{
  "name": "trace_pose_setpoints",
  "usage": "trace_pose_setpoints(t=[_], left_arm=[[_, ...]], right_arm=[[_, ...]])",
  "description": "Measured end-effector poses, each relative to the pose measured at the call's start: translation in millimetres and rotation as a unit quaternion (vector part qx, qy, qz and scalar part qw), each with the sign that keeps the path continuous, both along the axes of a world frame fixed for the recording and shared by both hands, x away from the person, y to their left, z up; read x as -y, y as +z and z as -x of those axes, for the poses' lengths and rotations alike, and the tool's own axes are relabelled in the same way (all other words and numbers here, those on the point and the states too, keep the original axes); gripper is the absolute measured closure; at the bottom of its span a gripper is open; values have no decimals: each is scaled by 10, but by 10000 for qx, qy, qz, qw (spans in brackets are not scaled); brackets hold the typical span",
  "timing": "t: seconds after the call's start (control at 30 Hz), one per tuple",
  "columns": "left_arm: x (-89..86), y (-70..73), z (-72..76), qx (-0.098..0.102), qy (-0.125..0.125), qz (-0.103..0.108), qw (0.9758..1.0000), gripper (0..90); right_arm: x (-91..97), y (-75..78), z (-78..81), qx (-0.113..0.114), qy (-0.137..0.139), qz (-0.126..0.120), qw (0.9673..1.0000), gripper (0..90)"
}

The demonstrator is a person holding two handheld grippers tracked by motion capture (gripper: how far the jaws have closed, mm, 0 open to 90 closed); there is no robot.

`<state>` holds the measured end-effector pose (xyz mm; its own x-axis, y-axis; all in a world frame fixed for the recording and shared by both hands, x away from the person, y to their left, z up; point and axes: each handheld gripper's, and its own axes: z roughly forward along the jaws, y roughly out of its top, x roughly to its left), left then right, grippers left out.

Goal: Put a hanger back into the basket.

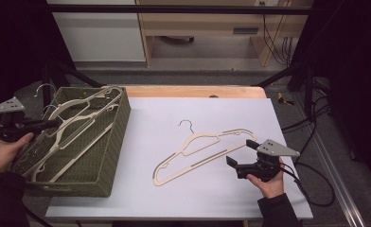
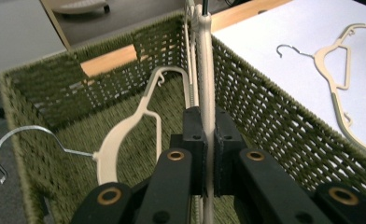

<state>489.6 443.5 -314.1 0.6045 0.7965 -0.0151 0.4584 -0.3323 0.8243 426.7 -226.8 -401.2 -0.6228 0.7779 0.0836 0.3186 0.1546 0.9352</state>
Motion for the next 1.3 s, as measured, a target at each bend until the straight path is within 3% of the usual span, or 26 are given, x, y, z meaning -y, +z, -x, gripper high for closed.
trace_pose_setpoints(t=[0.33,0.83,1.07,1.13,1.23,1.3], left_arm=[[68,-269,1,-299,261,406,9984,862],[236,-595,-59,-641,744,514,9938,851],[215,-639,-59,-598,1070,376,9918,837],[224,-634,-67,-602,1240,256,9901,830],[187,-661,-93,-669,1476,-123,9867,789],[127,-699,-101,-741,1622,-200,9838,774]], right_arm=[[-5,-6,-1,-19,-17,19,10000,36],[4,1,4,-19,-7,10,10000,35],[8,2,5,-19,13,27,10000,35],[5,1,2,-13,-5,17,10000,35],[3,1,4,-22,-2,17,10000,36],[4,-1,1,-3,14,29,10000,35]])
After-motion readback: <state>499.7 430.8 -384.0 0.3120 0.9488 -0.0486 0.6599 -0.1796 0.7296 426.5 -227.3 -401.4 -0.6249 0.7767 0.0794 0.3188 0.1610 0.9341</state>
